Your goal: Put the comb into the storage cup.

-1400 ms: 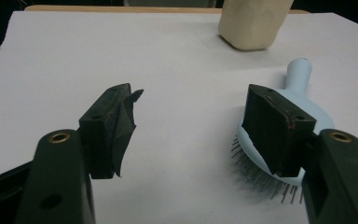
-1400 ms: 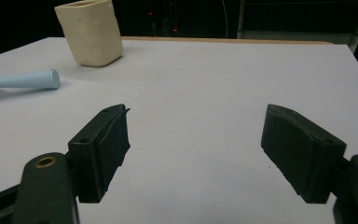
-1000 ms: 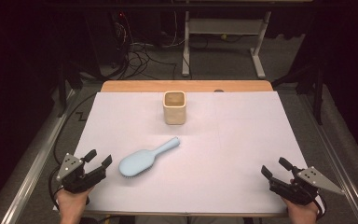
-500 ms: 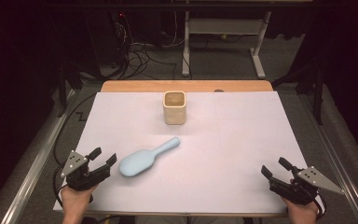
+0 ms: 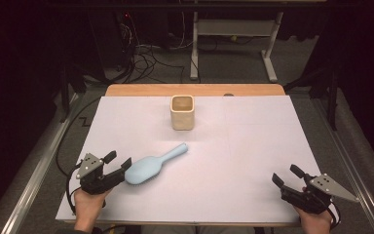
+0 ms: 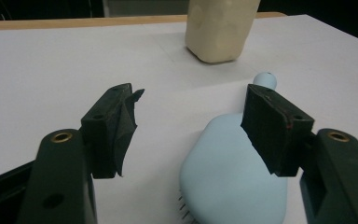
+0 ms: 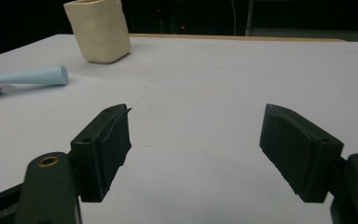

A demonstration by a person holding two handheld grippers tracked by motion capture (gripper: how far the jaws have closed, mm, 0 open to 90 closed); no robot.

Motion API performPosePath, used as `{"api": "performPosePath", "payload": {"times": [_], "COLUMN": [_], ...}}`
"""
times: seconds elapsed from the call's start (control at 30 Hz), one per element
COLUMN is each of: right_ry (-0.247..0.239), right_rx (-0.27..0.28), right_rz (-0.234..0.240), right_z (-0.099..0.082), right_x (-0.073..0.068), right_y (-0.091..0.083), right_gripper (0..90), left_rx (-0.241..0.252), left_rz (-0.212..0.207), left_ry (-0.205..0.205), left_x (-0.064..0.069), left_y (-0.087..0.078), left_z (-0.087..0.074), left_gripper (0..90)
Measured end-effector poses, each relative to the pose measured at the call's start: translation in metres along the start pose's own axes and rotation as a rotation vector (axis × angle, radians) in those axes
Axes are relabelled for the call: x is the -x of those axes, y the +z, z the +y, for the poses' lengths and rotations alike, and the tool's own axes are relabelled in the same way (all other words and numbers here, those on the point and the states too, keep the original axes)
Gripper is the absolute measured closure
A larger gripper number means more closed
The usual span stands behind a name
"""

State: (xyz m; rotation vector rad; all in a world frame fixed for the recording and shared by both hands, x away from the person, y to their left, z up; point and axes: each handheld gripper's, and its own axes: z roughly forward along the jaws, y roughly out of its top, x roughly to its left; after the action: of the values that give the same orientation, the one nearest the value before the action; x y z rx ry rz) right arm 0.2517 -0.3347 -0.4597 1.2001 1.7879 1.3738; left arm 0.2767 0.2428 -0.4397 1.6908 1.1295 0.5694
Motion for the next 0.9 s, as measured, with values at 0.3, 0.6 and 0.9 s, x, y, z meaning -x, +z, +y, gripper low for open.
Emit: {"api": "performPosePath", "payload": {"times": [0.3,0.6,0.9], "right_ry": [0.002,0.000,0.003], "right_rx": [-0.001,-0.003,0.001], "right_rz": [0.002,0.004,0.005], "right_z": [0.000,0.000,0.000], "right_x": [0.000,0.000,0.000], "right_y": [0.000,0.000,0.000], "right_gripper": [24.8,24.9,24.9], "left_rx": [-0.003,-0.004,-0.019], "left_rz": [-0.026,-0.051,-0.079], "left_ry": [0.005,0.012,0.022], "left_x": [0.006,0.013,0.020], "left_y": [0.006,0.009,0.019], "left_z": [0.003,0.008,0.014], "left_gripper": [35.5,35.7,36.7]}}
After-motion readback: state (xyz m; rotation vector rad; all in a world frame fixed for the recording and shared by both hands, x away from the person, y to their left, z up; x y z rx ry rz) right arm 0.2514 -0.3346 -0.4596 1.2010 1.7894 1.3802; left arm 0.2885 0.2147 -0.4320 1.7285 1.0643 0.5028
